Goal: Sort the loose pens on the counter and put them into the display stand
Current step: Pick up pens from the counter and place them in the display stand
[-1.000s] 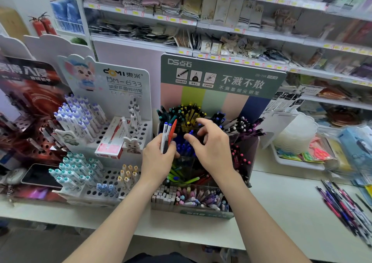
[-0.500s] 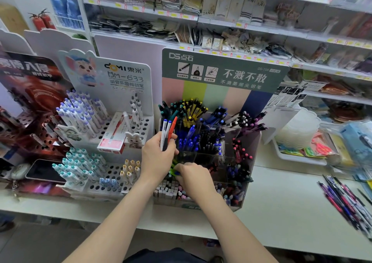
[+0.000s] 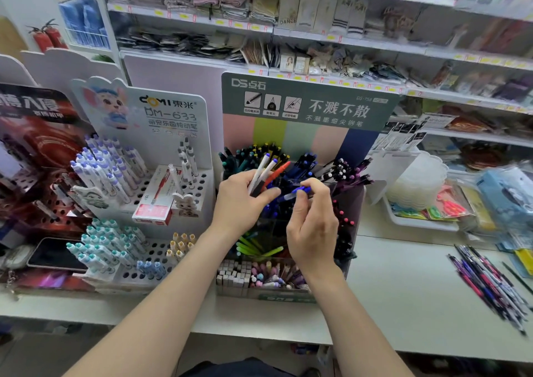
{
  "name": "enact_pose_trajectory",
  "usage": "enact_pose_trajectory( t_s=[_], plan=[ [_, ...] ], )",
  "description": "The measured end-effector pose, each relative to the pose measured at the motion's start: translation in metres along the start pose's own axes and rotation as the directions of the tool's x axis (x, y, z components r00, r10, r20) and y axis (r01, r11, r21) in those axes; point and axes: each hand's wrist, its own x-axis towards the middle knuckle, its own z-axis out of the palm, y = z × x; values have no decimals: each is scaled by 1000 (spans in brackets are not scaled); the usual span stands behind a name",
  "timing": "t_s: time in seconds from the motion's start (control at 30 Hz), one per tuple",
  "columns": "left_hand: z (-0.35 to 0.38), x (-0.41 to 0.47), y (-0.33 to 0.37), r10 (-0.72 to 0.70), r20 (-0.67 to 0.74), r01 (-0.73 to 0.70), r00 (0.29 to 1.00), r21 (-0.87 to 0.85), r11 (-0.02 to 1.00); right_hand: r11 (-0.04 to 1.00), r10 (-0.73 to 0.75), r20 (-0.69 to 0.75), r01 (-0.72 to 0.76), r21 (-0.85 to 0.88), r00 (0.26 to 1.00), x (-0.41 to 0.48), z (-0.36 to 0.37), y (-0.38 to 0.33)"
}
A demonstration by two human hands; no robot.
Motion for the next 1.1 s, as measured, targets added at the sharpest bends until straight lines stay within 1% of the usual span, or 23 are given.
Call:
enact_pose_trajectory(
  t_s=[0.03, 0.1, 0.17, 0.23, 0.27, 0.3, 0.37, 0.4, 0.43, 0.5, 0.57, 0.6, 0.67, 0.7, 0.73, 0.8, 0.83, 0.9, 0.97, 1.0, 1.03, 1.1],
  plan=[
    [2, 1, 0, 17, -2, -17, 1000, 39, 999, 999, -39, 36, 40, -20, 999, 0, 0, 3],
    [5, 3, -2, 42, -37, -36, 998, 140, 989, 993, -120, 148, 121, 3, 982, 1, -1, 6],
    [3, 4, -7, 63, -128, -34, 990, 218, 975, 987, -159, 207, 158, 21, 965, 11, -4, 6],
    [-2, 2, -12, 63, -213, -11, 975, 235, 972, 993, -117, 195, 111, 38, 974, 25, -8, 4],
    [-3, 0, -13, 55, -223, -3, 973, 230, 973, 996, -91, 195, 84, 43, 976, 31, -10, 5],
    [-4, -1, -12, 50, -208, -2, 977, 229, 974, 997, -76, 228, 70, 34, 971, 35, -11, 6],
    [-5, -1, -7, 55, -150, -14, 987, 260, 965, 997, -67, 350, 80, -23, 934, 39, -9, 13],
    [-5, 1, -5, 59, -137, -18, 989, 281, 959, 995, -61, 382, 87, -51, 922, 40, -8, 17],
    [-5, 2, -3, 62, -144, -18, 988, 292, 956, 995, -50, 384, 82, -66, 922, 39, -6, 21],
    [-7, 3, -5, 64, -207, -4, 976, 278, 961, 996, -30, 394, 62, -69, 919, 39, -2, 24],
    [-10, 2, -6, 68, -243, -2, 968, 263, 965, 993, -33, 461, 82, -86, 887, 42, 2, 21],
    [-11, 2, -5, 77, -241, -10, 967, 265, 964, 989, -40, 457, 99, -106, 889, 44, 4, 20],
    [-11, 3, -2, 85, -226, -23, 970, 265, 964, 982, -41, 370, 106, -156, 928, 51, 10, 21],
    [-11, 4, 0, 85, -220, -27, 972, 256, 966, 981, -34, 351, 99, -168, 936, 53, 13, 21],
    [-11, 4, 2, 88, -215, -34, 973, 243, 970, 982, -30, 371, 95, -160, 928, 55, 15, 19],
    [-13, 2, 5, 94, -204, -47, 974, 225, 973, 984, -23, 455, 99, -145, 890, 57, 15, 13],
    [-14, 1, 4, 95, -197, -49, 976, 224, 973, 980, -17, 467, 108, -169, 884, 60, 14, 13],
    [-16, 0, 1, 86, -181, -45, 980, 222, 974, 971, 7, 444, 99, -215, 896, 66, 14, 18],
    [-17, 0, 0, 78, -164, -41, 983, 216, 975, 982, 34, 488, 62, -178, 872, 68, 14, 16],
    [-18, 1, 1, 79, -160, -43, 984, 217, 975, 984, 25, 504, 66, -163, 863, 69, 14, 12],
    [-18, 2, 1, 86, -163, -49, 983, 217, 975, 985, 11, 479, 73, -157, 878, 70, 15, 9],
    [-19, 3, 2, 111, -186, -70, 976, 211, 975, 992, -16, 345, 59, -115, 938, 73, 13, 6]
  ],
)
